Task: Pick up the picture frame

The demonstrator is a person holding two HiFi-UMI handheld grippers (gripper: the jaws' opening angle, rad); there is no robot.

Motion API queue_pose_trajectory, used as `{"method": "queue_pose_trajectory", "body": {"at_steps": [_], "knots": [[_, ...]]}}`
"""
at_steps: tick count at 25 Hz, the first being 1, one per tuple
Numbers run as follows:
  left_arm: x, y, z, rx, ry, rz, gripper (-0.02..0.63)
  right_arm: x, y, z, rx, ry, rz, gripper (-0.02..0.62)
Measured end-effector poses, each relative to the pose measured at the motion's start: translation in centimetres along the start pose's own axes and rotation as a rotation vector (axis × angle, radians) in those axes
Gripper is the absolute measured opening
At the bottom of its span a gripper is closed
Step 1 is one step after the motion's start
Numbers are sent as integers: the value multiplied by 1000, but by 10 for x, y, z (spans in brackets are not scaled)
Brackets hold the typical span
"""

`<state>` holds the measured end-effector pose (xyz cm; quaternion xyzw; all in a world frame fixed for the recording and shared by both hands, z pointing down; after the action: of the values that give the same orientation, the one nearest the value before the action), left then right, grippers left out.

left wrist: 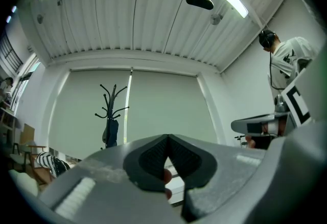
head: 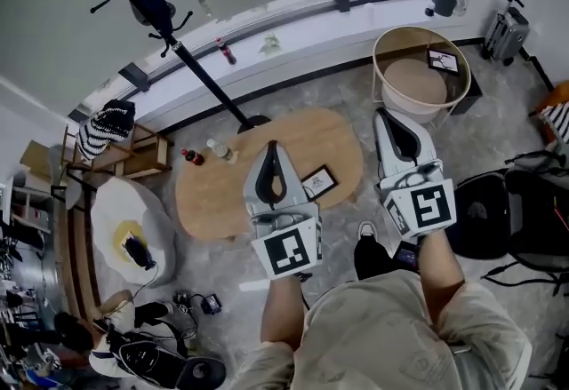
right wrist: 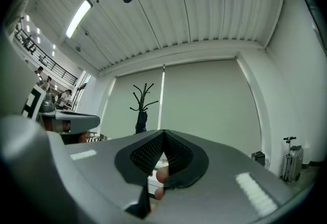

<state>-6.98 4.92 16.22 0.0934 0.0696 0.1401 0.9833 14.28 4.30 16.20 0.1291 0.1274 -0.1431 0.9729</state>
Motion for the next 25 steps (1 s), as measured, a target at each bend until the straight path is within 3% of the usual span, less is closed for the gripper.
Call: {"method": "queue_pose_trajectory", "body": {"at_steps": [15, 25], "knots": [[15, -109, 41, -72, -41, -104, 2, 72, -95, 77, -39, -116, -68, 2], [14, -141, 62, -105, -56, -154, 2, 93, -127, 113, -64, -157, -99, 2]]}}
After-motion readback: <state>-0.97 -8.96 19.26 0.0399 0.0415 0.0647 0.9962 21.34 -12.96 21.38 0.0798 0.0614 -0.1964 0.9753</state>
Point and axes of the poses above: the fingertips, and each gripper's own axes: y backward along the fingers, x to its right, z out of its underside, the point moved 7 cm from there along y, backward along the fingers, and after that the axes turned 14 degrees about y, right-handed, at the moved point
